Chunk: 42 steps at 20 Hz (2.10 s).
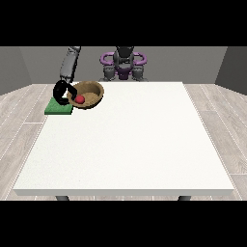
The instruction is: Pick the cup and pour the ball into the bowl, then pick the bowl and place it on the pad
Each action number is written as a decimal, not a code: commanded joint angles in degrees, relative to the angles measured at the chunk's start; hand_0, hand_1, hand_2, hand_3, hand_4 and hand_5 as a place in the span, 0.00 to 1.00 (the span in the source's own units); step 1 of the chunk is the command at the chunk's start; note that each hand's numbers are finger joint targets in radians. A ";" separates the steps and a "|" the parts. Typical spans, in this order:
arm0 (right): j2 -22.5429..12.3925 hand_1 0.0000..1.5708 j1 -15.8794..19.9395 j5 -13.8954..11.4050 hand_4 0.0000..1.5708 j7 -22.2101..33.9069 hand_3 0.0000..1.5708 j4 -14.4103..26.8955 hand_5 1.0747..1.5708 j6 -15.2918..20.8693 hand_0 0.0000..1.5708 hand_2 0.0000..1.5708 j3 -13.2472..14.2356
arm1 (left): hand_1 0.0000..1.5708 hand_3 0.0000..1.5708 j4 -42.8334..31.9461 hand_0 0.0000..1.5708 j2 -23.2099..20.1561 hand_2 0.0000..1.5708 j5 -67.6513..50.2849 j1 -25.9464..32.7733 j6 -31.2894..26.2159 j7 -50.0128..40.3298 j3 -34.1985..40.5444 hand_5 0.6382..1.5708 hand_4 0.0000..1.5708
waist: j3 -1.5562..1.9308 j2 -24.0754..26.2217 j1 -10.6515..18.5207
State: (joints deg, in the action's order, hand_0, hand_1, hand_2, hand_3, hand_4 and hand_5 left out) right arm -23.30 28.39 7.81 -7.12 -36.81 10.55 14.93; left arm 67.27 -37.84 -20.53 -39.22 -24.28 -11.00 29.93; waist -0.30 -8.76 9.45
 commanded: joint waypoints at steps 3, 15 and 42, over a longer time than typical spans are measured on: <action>-10.59 1.00 3.13 -2.96 0.66 11.68 0.53 -0.10 0.98 -3.90 1.00 1.00 -1.89 | 0.00 0.00 -3.44 0.00 -2.23 0.00 1.18 2.71 0.12 1.37 1.27 0.96 0.77 | 0.27 2.15 -3.81; -16.71 1.00 3.84 -0.44 0.69 14.56 0.36 -3.81 0.99 -11.58 1.00 1.00 1.42 | 0.00 0.00 -9.31 0.00 -3.84 0.00 3.26 10.25 -1.29 13.85 3.55 0.98 0.77 | 0.30 0.86 -8.20; -13.39 0.96 3.92 2.57 0.00 8.04 0.52 4.49 0.96 -3.20 0.96 0.90 8.03 | 0.00 0.00 -11.61 0.00 -8.05 0.00 0.91 10.81 -3.03 17.30 3.18 0.99 0.76 | 0.29 -2.93 -6.96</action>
State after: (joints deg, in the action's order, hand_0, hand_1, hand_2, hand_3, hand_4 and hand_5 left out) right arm -37.23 33.21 10.91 0.94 -31.47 4.93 23.24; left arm 57.29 -46.32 -21.15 -30.44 -27.68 3.87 33.42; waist 0.03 -13.10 3.68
